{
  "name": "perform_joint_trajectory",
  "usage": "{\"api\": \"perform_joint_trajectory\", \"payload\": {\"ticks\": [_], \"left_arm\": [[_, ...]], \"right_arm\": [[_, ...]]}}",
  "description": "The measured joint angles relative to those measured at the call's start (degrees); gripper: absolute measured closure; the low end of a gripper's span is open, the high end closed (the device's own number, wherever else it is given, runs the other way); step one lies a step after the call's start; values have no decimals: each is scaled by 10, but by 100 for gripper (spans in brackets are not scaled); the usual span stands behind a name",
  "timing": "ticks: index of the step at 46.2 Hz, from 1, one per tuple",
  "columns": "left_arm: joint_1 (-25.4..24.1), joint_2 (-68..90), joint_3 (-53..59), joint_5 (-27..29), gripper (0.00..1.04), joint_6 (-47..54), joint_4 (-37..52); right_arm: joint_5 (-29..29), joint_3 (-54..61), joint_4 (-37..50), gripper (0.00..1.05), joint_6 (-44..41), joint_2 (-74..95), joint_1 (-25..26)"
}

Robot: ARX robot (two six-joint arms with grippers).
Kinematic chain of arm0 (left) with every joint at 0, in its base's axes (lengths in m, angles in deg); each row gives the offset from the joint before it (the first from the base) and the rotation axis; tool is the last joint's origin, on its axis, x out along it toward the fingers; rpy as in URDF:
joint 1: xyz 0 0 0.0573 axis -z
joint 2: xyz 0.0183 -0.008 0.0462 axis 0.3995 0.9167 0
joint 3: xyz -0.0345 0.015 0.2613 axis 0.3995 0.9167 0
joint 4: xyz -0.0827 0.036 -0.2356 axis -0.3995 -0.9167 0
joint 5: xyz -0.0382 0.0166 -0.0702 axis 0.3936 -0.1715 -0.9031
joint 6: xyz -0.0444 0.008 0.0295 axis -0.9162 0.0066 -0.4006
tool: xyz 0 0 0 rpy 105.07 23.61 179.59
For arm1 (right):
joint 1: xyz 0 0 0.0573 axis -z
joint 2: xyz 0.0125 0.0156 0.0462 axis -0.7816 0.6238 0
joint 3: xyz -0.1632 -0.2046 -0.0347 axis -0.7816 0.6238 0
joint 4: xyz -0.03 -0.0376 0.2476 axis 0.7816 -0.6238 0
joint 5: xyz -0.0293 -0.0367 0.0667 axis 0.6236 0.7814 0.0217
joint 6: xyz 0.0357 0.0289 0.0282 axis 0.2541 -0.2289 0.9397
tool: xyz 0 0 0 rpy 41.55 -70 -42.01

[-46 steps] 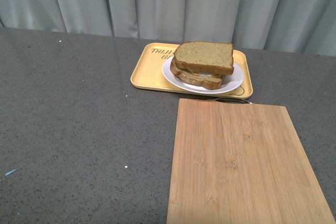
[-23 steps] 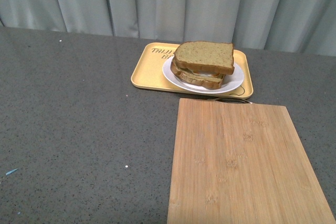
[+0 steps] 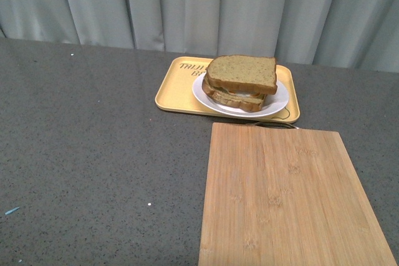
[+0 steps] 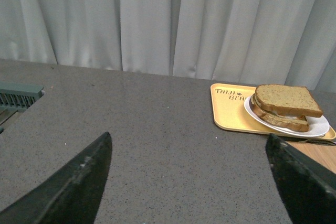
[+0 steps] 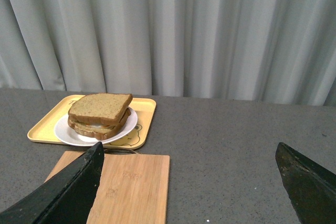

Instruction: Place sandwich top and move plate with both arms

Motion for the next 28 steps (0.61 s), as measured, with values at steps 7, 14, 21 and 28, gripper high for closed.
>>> {"api": "perform_joint_trajectory", "payload": {"ticks": [7,14,21,28], "left_arm": [[0,0,0,0,7,0,0],[0,0,0,0,7,0,0],[0,0,0,0,7,0,0],[0,0,0,0,7,0,0]], "right_arm": [[0,0,0,9,0,0,0],[0,0,0,9,0,0,0],[0,0,0,9,0,0,0],[0,0,0,9,0,0,0]]}}
